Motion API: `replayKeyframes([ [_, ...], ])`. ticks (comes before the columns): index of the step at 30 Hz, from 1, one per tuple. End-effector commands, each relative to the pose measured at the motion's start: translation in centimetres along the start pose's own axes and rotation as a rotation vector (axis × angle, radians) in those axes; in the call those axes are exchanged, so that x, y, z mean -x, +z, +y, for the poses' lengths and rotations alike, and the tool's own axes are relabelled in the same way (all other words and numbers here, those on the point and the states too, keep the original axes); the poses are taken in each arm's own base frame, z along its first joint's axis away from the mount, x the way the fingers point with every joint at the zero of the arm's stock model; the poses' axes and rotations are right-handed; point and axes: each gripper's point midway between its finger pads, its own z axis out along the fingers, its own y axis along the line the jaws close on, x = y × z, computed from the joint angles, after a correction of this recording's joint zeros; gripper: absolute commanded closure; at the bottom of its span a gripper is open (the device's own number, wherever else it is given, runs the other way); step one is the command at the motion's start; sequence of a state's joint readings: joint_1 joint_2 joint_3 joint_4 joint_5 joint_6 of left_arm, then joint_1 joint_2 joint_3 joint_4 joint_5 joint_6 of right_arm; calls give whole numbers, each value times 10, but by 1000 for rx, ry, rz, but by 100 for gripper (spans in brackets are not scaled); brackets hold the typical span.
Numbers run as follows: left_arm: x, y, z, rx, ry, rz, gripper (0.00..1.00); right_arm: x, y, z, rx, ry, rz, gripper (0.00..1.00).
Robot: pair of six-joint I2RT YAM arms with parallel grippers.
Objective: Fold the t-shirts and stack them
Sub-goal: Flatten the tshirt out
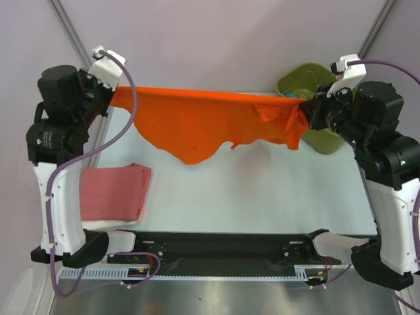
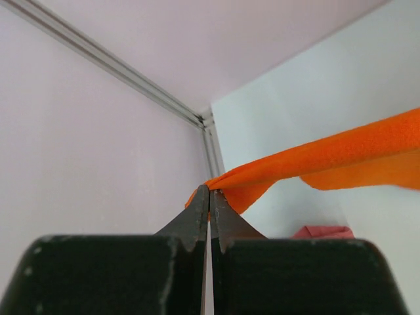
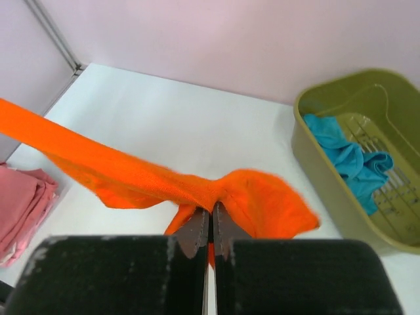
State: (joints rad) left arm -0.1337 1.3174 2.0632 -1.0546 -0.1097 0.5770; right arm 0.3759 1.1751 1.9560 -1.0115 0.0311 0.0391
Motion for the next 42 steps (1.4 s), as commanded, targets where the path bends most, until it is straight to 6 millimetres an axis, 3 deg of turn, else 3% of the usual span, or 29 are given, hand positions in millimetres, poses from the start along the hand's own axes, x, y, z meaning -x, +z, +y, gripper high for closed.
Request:
replayKeyframes([
  [1, -18, -7, 28, 131, 20, 112, 100, -3, 9, -14, -45, -105, 32, 100],
  [2, -21, 4, 26, 122, 30, 129, 100, -4, 23, -21, -69, -121, 43, 100],
  [3, -19, 32, 25, 120, 43, 134, 100, 4, 60, -31, -77, -132, 12, 100],
  [4, -20, 33, 24, 118, 44, 136, 100, 4, 60, -31, -78, -132, 11, 100],
  [9, -14, 104, 26, 128, 55, 154, 100, 11, 163, -78, -72, -6, -39, 100],
  [10, -1, 106, 37, 165, 42, 124, 99, 31, 169, -80, -63, -1, -89, 100],
  [11, -4, 129, 39, 186, 37, 145, 99, 38, 184, -82, -50, 25, -108, 100],
  [12, 1, 138, 46, 214, 28, 137, 100, 26, 214, -89, -47, 52, -73, 100],
  [13, 12, 137, 63, 275, 5, 104, 100, 62, 211, -83, -17, 71, -159, 100],
  [14, 9, 155, 66, 294, 2, 113, 99, 71, 217, -77, 31, 86, -176, 100],
  [15, 18, 157, 81, 365, -10, 81, 100, 68, 239, -80, 51, 110, -169, 100],
  [16, 20, 163, 89, 398, -2, 72, 100, 100, 225, -72, 85, 138, -254, 100],
  [17, 30, 164, 99, 441, -6, 31, 100, 116, 223, -69, 119, 133, -307, 100],
  [20, 45, 156, 110, 484, -5, -25, 100, 147, 213, -75, 129, 158, -431, 100],
  [22, 47, 155, 111, 486, 4, -36, 100, 160, 198, -85, 96, 162, -487, 100],
  [24, 46, 157, 109, 476, 13, -43, 100, 153, 203, -97, 60, 181, -483, 100],
  [25, 35, 165, 98, 440, 30, -21, 99, 152, 199, -96, 61, 183, -481, 100],
  [26, 33, 168, 96, 440, 34, -25, 100, 146, 200, -92, 87, 183, -458, 100],
  [27, 27, 172, 89, 419, 43, -14, 100, 123, 213, -92, 101, 193, -395, 100],
  [29, 2, 182, 70, 366, 64, 38, 100, 99, 214, -77, 168, 184, -323, 100],
  [30, -7, 186, 62, 344, 70, 55, 100, 64, 228, -77, 167, 206, -235, 100],
  [33, -52, 199, 21, 221, 94, 137, 99, 6, 230, -72, 100, 196, -81, 100],
  [34, -79, 201, -1, 163, 108, 189, 100, -40, 235, -76, 67, 209, 26, 100],
  [36, -108, 202, -27, 90, 123, 240, 100, -78, 221, -66, 29, 178, 122, 100],
  [37, -139, 199, -48, 36, 146, 301, 100, -119, 219, -62, 23, 179, 214, 100],
  [38, -154, 196, -58, 14, 155, 329, 100, -145, 212, -60, 8, 175, 280, 100],
  [40, -197, 185, -87, -59, 191, 404, 100, -176, 197, -42, 32, 145, 361, 97],
  [41, -208, 182, -94, -73, 192, 417, 100, -219, 188, -37, 37, 153, 476, 96],
  [42, -219, 179, -104, -103, 196, 432, 100, -237, 182, -31, 48, 153, 524, 96],
])
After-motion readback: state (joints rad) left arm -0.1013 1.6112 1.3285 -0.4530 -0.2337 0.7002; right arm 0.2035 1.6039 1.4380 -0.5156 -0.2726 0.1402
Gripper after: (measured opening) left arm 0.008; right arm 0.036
